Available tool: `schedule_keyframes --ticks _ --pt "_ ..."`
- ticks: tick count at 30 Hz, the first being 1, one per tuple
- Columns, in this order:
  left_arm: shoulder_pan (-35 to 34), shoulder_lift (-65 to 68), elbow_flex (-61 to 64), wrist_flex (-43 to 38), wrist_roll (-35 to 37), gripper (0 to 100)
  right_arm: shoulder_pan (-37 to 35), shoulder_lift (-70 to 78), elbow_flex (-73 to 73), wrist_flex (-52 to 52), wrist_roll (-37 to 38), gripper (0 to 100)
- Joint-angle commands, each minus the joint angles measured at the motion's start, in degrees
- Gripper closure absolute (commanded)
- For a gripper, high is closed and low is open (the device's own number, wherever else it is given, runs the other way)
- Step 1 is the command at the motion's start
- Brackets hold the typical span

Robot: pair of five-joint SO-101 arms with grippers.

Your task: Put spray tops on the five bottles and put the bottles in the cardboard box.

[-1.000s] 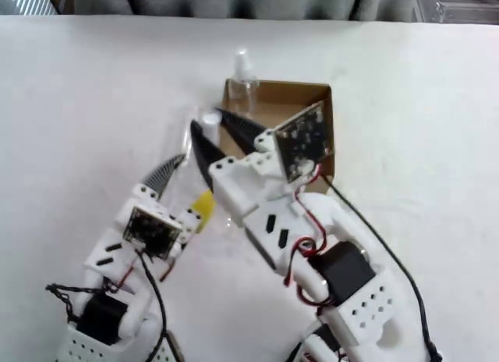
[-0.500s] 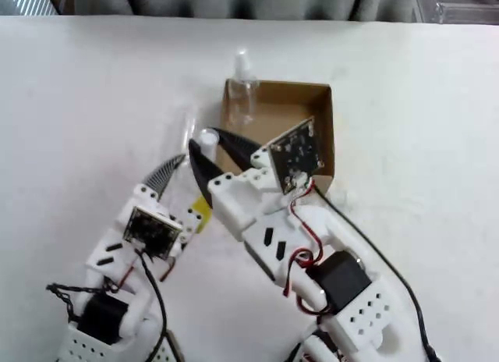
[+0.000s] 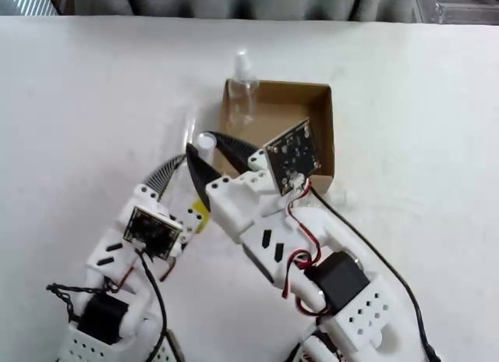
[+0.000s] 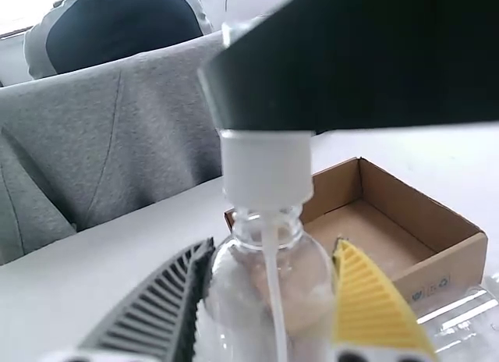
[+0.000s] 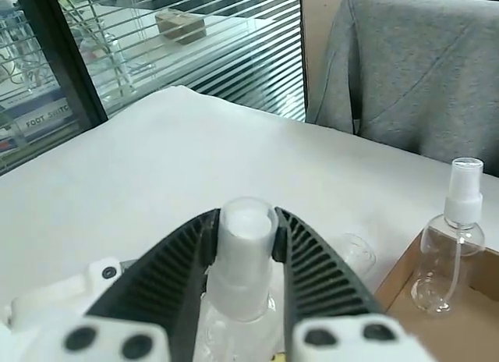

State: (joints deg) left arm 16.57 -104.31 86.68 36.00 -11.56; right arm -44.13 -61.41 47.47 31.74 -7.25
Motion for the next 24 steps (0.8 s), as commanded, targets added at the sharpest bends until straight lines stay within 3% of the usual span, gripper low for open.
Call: schedule_keyframes --ticks 1,5,17,20,23,24 --pt "-0.22 -0.57 -0.44 -1.49 0.09 95 -0.92 -0.75 -0.88 1.36 -0.18 85.1" --pt "-0.22 -0.57 -0.44 -1.41 0.26 95 -0.84 -2.68 -3.43 5.85 -0.09 76.2" --pt "-0.22 -0.57 -0.35 -1.41 0.26 95 0.84 -10.15 -16.7 17.36 3.87 76.0" --pt "-0.22 -0.57 -0.35 -1.32 0.26 95 3.38 -9.19 -15.65 17.1 3.87 83.4" --pt "-0.22 -0.57 -0.35 -1.23 0.35 95 7.16 -6.37 -14.86 16.4 3.87 99.1" --pt "-0.22 -0.57 -0.35 -1.23 0.35 95 8.66 -5.23 -14.24 15.43 3.87 98.4"
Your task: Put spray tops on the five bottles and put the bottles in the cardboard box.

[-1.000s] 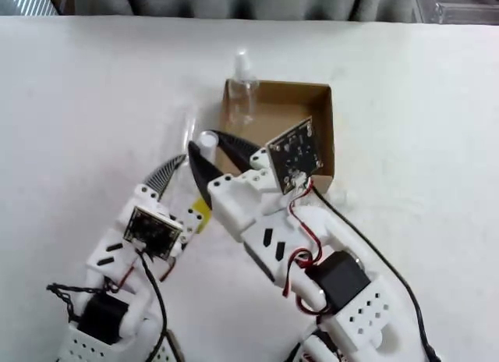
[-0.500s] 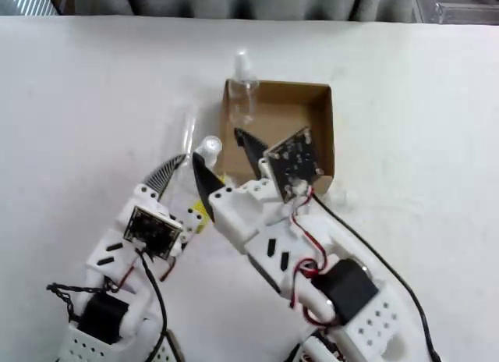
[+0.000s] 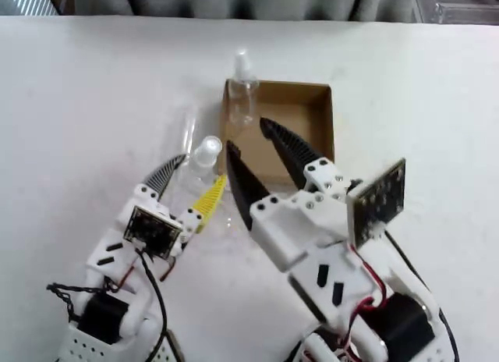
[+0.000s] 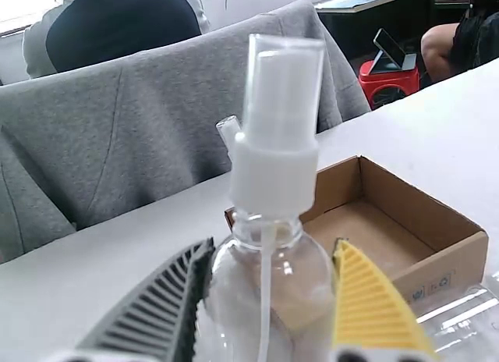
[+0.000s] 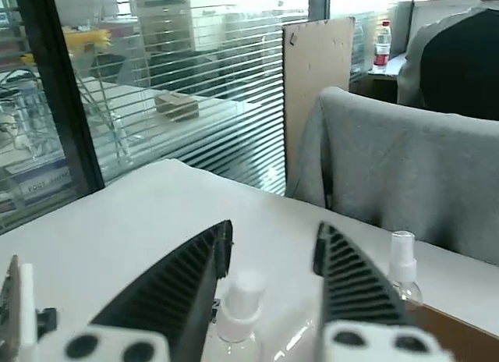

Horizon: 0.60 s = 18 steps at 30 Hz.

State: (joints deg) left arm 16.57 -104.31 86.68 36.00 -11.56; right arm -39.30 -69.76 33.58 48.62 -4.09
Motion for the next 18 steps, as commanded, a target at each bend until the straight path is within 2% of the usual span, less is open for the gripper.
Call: schedule_keyframes --ticks 1,4,6,9,18 --pt "-0.22 -0.57 -0.35 -1.23 0.35 95 5.23 4.35 0.53 -2.68 0.7 95.2" --pt "-0.22 -0.57 -0.35 -1.23 0.35 95 8.04 7.69 3.96 -7.25 0.7 95.0" --pt "-0.22 -0.57 -0.35 -1.14 0.35 95 8.48 9.89 6.77 -10.59 0.7 98.5" --pt "-0.22 -0.57 -0.35 -1.14 0.35 95 8.13 12.35 10.73 -14.73 0.7 97.6" --pt "-0.13 -0.57 1.05 -1.58 0.09 95 1.71 11.74 13.89 -17.27 0.62 98.2"
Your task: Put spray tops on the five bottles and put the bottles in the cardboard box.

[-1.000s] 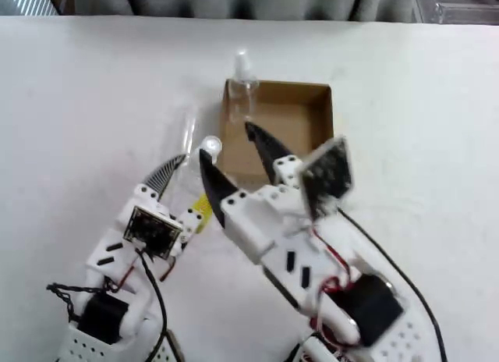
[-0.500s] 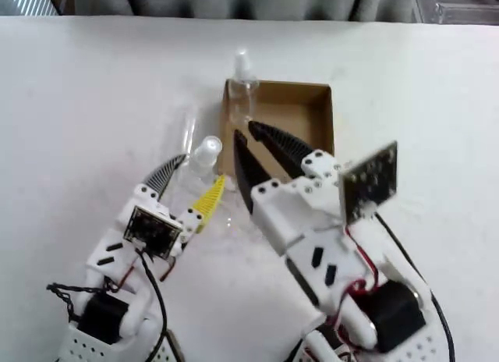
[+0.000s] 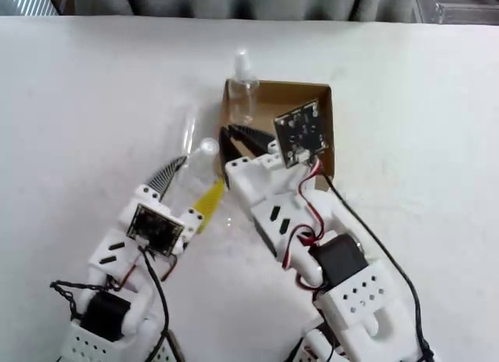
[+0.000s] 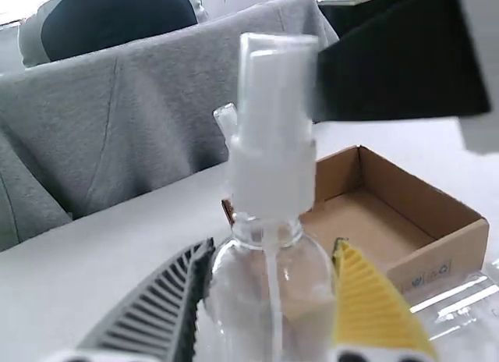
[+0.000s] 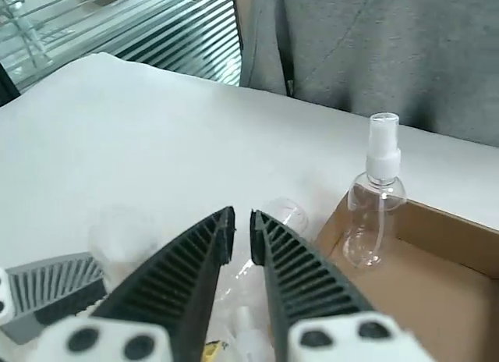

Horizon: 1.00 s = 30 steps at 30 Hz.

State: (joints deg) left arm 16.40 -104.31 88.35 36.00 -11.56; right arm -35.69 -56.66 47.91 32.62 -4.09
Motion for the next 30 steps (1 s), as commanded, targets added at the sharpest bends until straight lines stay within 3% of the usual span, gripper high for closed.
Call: schedule_keyframes --ticks 1,7,11,17,30 --pt "0.04 -0.57 -0.79 -1.58 0.18 95 -2.33 -1.27 -0.44 -1.27 0.62 98.2" --pt "0.04 -0.57 -0.79 -1.58 0.35 95 -2.51 -1.19 3.6 -1.71 0.62 98.2" --pt "0.04 -0.57 -0.79 -1.58 0.35 95 1.1 -1.45 4.48 -1.8 0.62 98.2" --pt "0.04 -0.57 -0.88 -1.58 0.44 95 9.19 -1.45 5.01 -0.92 0.7 98.2" --pt "-0.13 -0.57 -1.93 -2.9 0.62 95 27.56 -1.54 14.33 12.79 1.32 98.3"
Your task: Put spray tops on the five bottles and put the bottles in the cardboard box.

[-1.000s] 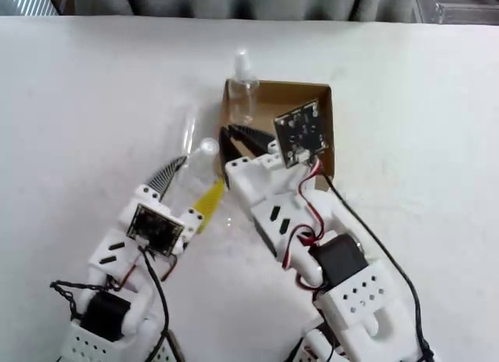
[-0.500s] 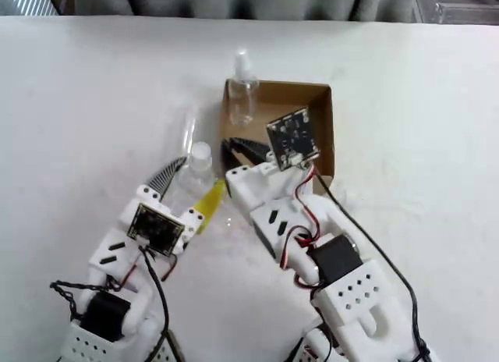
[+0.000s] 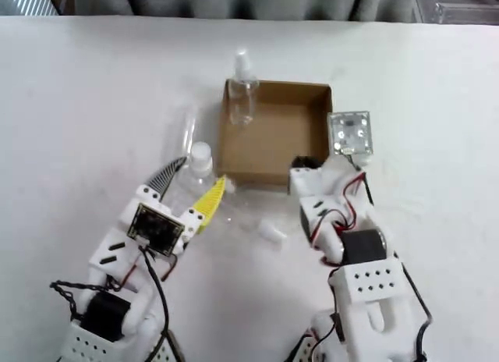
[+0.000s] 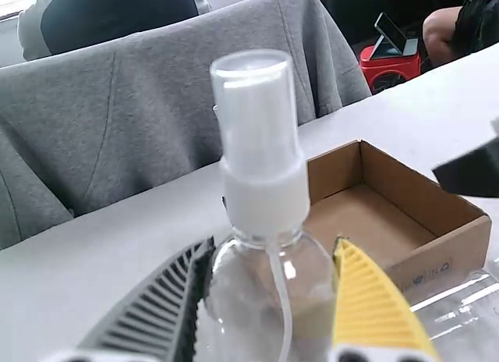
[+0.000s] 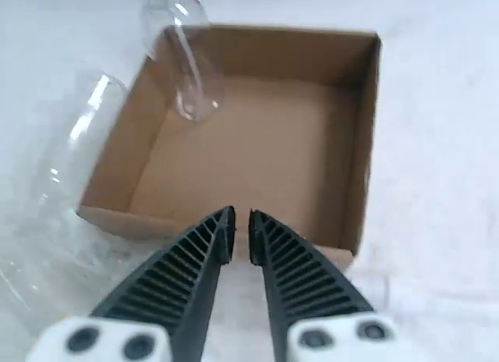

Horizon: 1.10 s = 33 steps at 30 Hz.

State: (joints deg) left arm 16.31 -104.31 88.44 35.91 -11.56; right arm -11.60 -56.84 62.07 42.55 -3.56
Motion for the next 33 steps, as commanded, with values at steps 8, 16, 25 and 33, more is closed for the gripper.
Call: schedule_keyframes --ticks 8,16,25,33 --pt "-6.29 -0.31 -2.11 -12.13 15.74 95 9.1 -1.27 5.45 5.49 8.53 98.3" --pt "-5.67 -0.13 -2.11 -19.34 21.01 95 12.88 -1.27 13.89 -3.03 12.04 98.2" --pt "-5.67 0.04 -2.2 -22.68 22.33 95 14.11 -1.27 20.75 -15.25 11.96 98.2" --pt "-5.67 21.05 -14.95 -23.47 22.51 95 14.37 -1.27 20.75 -14.46 11.96 98.2"
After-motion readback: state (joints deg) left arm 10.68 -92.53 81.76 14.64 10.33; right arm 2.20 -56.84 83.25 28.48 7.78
